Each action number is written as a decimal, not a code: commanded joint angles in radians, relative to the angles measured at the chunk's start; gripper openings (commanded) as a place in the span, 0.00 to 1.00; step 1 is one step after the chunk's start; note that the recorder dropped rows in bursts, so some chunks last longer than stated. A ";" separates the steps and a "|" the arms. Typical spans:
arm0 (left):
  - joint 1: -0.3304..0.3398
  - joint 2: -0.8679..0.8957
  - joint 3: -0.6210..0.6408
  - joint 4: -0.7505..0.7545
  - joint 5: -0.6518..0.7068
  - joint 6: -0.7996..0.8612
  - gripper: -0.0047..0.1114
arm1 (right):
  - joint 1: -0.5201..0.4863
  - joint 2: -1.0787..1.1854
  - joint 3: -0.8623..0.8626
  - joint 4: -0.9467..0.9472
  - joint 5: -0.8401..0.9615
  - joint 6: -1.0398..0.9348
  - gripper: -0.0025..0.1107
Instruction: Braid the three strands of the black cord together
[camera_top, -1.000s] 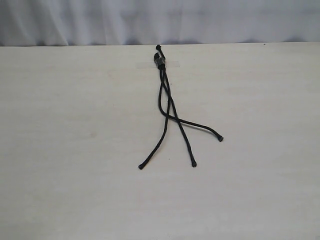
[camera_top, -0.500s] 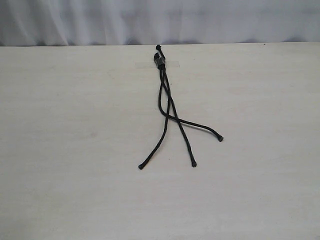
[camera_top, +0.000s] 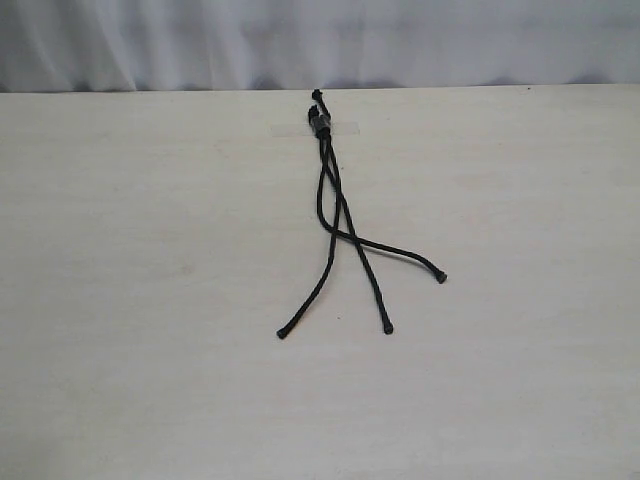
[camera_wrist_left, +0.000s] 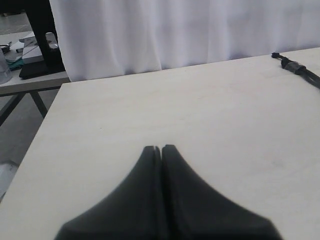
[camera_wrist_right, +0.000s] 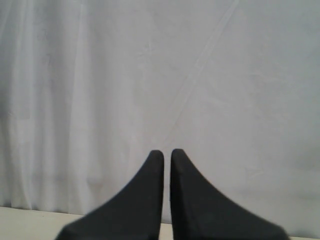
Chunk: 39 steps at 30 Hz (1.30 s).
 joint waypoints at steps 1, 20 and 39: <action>0.001 -0.002 0.003 0.002 -0.004 -0.007 0.04 | -0.002 -0.005 0.002 0.000 -0.001 0.004 0.06; 0.001 -0.002 0.003 0.002 -0.004 -0.005 0.04 | -0.002 -0.005 0.250 -0.031 -0.004 -0.049 0.06; 0.001 -0.002 0.003 0.002 -0.004 -0.005 0.04 | -0.098 -0.270 0.250 0.087 0.372 -0.060 0.06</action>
